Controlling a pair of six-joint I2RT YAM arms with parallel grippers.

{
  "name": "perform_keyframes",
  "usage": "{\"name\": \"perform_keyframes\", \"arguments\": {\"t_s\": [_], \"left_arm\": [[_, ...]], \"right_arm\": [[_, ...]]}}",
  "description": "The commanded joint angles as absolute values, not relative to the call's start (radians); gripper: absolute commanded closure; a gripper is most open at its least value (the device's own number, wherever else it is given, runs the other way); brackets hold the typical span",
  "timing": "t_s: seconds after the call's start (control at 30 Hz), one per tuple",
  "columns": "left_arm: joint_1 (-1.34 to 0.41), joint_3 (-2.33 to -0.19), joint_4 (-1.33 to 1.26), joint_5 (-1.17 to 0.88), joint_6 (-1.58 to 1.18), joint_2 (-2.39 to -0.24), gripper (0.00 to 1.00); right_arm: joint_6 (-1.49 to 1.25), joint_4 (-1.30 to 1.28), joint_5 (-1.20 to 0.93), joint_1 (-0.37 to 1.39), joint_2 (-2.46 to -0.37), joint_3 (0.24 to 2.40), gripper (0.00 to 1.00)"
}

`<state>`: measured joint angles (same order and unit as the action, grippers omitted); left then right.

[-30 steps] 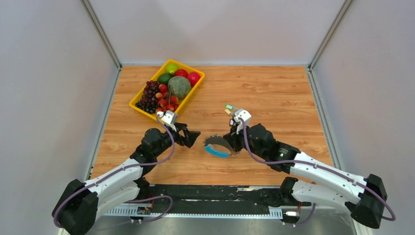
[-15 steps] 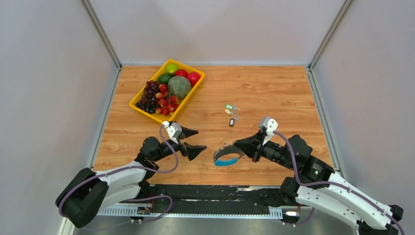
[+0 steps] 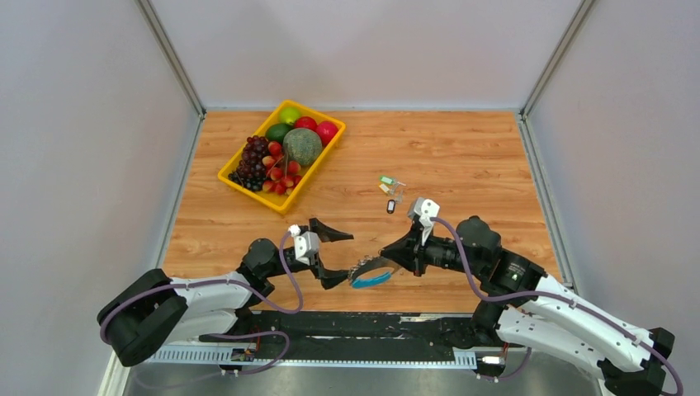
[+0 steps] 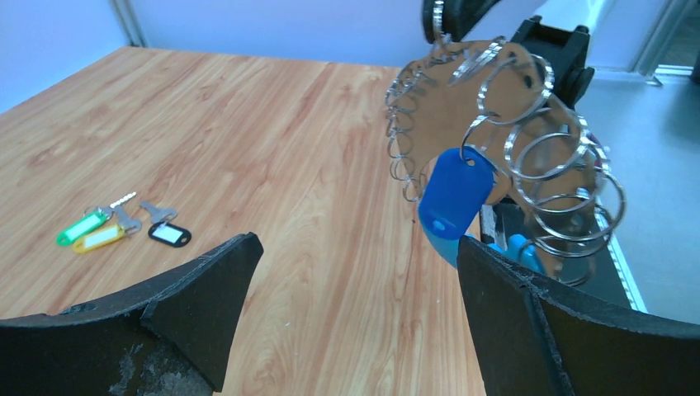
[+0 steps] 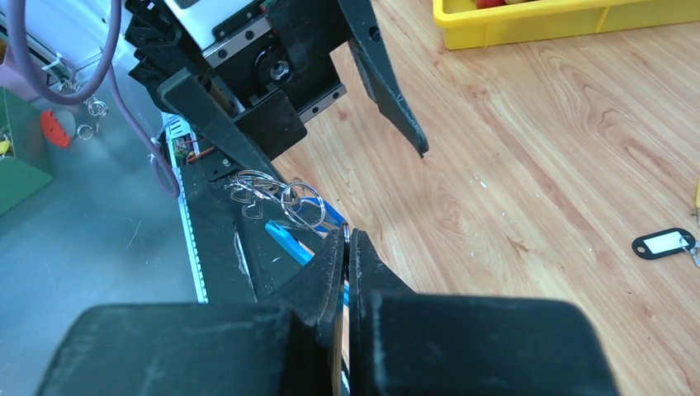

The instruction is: Remove the keys from the keyring

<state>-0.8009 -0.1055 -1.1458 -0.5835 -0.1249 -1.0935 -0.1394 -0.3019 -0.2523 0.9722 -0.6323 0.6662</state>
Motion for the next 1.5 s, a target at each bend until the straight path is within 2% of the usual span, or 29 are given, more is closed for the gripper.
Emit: {"name": "perform_keyframes", "arguments": {"t_s": [0.0, 0.3, 0.67, 0.73, 0.8, 0.83, 0.9, 1.0, 1.2, 1.37, 1.47], "left_arm": [[-0.826, -0.125, -1.168, -0.652, -0.049, -1.094, 0.0], [-0.87, -0.153, -1.057, -0.619, 0.027, -1.08, 0.0], [-0.885, -0.146, -1.051, -0.614, 0.041, -1.047, 0.02], [-0.885, -0.146, -1.05, -0.623, 0.042, -1.043, 0.08], [-0.885, -0.148, -1.045, -0.627, 0.046, -1.041, 0.2], [-0.886, -0.15, -1.042, -0.624, 0.047, -1.04, 0.29], [-0.887, -0.151, -1.026, -0.622, 0.049, -1.033, 0.39], [-0.887, -0.155, -1.017, -0.623, 0.049, -1.025, 0.42], [-0.887, -0.162, -1.012, -0.642, 0.041, -1.033, 0.37], [-0.886, -0.172, -0.988, -0.635, 0.039, -1.022, 0.5], [-0.886, -0.177, -0.975, -0.633, 0.038, -1.019, 0.63]], "right_arm": [[-0.138, -0.25, -0.23, 0.973, -0.654, 0.741, 1.0], [-0.137, -0.244, -0.217, 0.973, -0.677, 0.758, 1.0], [-0.152, -0.209, -0.279, 0.974, -0.736, 0.74, 1.0], [-0.154, -0.205, -0.271, 0.973, -0.741, 0.737, 1.0], [-0.158, -0.202, -0.267, 0.973, -0.747, 0.733, 1.0], [-0.159, -0.2, -0.267, 0.973, -0.747, 0.732, 1.0], [-0.162, -0.198, -0.264, 0.973, -0.748, 0.728, 1.0], [-0.166, -0.193, -0.257, 0.974, -0.748, 0.72, 1.0], [-0.167, -0.189, -0.247, 0.973, -0.749, 0.719, 1.0], [-0.168, -0.187, -0.257, 0.974, -0.757, 0.716, 1.0], [-0.171, -0.184, -0.258, 0.974, -0.761, 0.71, 1.0]]}}
